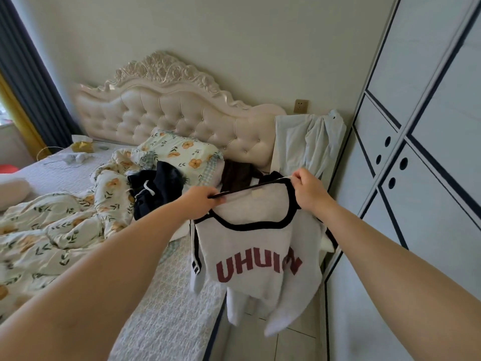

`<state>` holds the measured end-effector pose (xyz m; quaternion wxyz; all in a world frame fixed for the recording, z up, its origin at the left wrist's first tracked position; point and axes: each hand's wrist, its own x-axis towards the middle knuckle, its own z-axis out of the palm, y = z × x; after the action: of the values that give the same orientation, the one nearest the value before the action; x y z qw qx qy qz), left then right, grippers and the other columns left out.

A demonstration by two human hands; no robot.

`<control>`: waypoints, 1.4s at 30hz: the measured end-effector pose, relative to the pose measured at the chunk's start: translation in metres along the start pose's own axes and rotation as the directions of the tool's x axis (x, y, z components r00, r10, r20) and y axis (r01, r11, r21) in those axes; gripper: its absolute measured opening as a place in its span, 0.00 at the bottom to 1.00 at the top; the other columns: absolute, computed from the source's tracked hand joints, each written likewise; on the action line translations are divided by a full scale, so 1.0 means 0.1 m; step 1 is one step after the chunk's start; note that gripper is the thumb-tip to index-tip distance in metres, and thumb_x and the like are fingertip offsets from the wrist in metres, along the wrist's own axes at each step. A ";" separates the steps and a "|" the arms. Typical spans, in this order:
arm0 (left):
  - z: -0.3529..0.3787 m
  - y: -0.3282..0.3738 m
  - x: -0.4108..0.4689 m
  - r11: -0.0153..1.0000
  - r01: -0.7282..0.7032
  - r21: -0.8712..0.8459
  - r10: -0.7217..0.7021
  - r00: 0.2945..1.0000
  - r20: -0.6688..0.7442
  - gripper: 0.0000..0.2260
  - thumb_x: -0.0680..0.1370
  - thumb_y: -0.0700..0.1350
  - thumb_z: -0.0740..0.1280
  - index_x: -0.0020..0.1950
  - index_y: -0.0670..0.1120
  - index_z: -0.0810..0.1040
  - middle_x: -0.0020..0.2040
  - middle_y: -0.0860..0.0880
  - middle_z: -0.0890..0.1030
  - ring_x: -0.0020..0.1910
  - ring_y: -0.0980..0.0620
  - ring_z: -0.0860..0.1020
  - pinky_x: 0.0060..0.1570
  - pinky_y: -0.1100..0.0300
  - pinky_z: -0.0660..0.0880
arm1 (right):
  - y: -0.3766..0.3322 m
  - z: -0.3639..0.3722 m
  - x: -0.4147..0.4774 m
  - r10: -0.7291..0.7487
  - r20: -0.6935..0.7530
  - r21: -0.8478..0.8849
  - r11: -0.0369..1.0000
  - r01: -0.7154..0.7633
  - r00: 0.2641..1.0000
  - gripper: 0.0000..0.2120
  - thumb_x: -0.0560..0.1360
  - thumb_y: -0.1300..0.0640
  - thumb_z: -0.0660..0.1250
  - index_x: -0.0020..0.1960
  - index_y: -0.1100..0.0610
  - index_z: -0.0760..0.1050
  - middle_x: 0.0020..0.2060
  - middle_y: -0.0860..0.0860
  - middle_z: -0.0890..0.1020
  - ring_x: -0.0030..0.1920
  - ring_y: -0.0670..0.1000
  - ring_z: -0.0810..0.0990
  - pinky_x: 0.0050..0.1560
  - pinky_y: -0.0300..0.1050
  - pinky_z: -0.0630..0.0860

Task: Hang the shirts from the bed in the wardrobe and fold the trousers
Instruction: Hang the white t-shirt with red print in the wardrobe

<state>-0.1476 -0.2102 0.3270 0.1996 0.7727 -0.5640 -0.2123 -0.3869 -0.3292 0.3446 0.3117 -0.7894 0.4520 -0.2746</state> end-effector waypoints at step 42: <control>-0.01 2.15 -1.78 0.673 -0.722 -0.162 0.653 0.682 -0.330 0.20 0.80 0.56 0.59 0.32 0.46 0.69 0.25 0.52 0.68 0.27 0.53 0.67 0.28 0.59 0.62 | -0.99 -1.90 -3.54 0.084 -0.551 -0.186 0.958 -0.220 0.830 0.11 0.76 0.50 0.66 0.44 0.58 0.80 0.42 0.59 0.81 0.38 0.49 0.76 0.38 0.41 0.71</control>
<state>-0.3648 -0.1009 0.4635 0.4397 0.4843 -0.7496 -0.1012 -0.6244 -0.0232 0.4887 0.0953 -0.6738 0.6128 -0.4017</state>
